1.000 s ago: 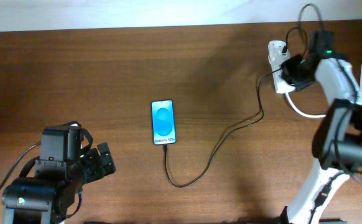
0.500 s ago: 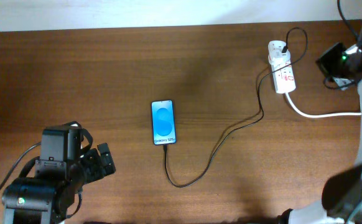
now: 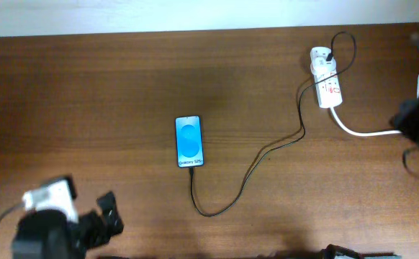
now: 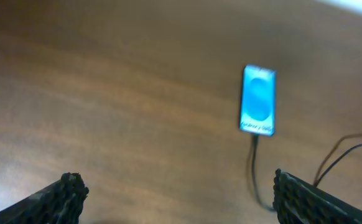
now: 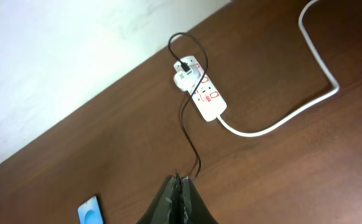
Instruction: Plug charger to phone and switch on socket
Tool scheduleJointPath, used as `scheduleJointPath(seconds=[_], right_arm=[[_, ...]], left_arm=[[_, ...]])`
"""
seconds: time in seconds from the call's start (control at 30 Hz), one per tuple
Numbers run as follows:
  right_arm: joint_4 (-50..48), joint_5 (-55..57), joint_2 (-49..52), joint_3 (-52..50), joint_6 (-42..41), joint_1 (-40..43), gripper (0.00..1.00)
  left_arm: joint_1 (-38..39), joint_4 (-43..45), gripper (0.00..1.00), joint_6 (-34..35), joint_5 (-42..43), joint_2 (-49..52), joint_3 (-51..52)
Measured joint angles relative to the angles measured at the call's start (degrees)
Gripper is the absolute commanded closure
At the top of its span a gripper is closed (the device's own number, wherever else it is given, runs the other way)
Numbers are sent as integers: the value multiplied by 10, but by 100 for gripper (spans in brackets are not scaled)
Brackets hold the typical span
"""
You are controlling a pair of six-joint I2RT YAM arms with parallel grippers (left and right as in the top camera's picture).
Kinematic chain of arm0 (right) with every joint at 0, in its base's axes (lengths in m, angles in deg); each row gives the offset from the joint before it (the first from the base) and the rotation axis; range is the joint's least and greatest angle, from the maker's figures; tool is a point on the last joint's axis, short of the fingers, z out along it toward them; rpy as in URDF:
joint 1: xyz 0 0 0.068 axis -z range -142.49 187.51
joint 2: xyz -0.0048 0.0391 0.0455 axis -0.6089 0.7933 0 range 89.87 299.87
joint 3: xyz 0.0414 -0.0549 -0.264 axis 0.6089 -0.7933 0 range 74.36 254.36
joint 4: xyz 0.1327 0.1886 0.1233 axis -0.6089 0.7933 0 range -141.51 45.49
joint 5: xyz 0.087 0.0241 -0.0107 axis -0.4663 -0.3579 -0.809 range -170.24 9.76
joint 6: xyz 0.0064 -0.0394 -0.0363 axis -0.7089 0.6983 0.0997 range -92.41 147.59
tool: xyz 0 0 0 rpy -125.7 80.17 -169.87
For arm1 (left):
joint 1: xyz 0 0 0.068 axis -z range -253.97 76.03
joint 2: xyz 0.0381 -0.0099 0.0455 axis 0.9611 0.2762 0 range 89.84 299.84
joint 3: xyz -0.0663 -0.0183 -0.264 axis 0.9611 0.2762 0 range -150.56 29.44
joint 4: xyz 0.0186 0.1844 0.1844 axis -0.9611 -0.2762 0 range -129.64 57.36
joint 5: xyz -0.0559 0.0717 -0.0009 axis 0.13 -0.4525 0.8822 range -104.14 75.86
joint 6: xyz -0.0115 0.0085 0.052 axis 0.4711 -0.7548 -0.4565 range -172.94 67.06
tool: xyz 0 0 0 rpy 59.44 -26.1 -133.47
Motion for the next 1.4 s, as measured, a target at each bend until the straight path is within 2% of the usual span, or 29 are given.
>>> scheduleJointPath(seconds=[0.17,0.4,0.57,0.73,0.77,0.8,0.83,1.4], right_arm=[[62,0,-72,0,3,0,96],[144,0,-169,0,31,0,96],[176,0,-233,0,37,0,91],[241,0,-256,0,42,0,95],[243,0,-257,0,42,0,81],[243,0,-257,0,42,0,46],[243,0,-257,0,43,0,2],[243,3,-257,0,45,0,1]], left_arm=[[0,-2,1,0,0,-62,0],[0,-5,1,0,5,-67,0],[0,-7,1,0,73,-67,0],[0,-8,1,1,116,-67,0],[0,-8,1,0,119,-67,0],[0,-9,1,0,122,-67,0],[0,-8,1,0,124,-67,0],[0,-9,1,0,132,-67,0]])
